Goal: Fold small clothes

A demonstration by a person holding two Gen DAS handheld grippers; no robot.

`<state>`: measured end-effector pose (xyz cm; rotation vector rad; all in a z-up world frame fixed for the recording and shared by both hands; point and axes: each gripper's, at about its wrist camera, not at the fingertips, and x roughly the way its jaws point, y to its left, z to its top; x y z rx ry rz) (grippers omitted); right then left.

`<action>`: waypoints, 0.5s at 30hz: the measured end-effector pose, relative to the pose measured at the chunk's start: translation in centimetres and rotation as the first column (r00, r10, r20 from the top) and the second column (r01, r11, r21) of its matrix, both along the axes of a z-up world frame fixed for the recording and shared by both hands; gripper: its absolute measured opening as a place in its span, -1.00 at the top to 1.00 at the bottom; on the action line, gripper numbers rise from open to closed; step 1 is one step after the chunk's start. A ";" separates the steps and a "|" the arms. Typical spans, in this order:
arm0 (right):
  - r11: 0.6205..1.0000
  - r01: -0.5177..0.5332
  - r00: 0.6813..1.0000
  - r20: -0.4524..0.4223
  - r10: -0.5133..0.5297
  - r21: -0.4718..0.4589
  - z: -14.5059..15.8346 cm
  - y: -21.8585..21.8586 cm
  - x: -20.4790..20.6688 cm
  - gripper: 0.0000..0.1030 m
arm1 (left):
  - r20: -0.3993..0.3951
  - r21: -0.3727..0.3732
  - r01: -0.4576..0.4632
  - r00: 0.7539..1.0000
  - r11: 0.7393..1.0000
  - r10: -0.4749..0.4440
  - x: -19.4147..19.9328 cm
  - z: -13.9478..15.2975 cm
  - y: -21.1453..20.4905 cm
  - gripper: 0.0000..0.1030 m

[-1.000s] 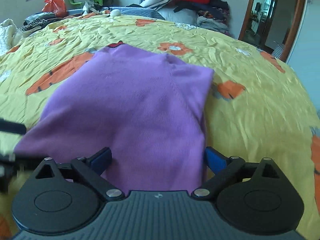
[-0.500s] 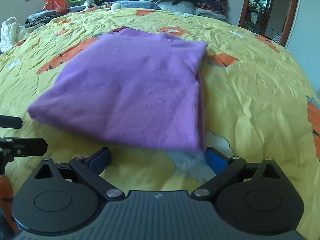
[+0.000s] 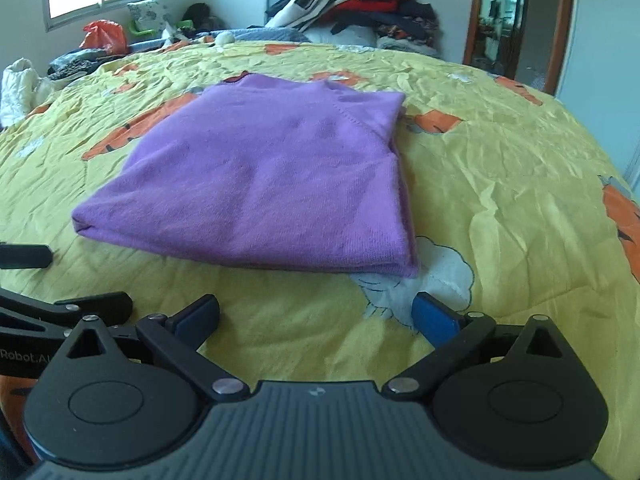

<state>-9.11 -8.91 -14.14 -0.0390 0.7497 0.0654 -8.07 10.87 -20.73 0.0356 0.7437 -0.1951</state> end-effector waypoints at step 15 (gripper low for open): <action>0.998 0.065 0.998 0.006 -0.065 0.007 0.0 -0.3 0.0 -1.00 | 0.094 -0.008 -0.058 0.994 0.998 0.059 -1.3 -0.7 -0.4 -1.00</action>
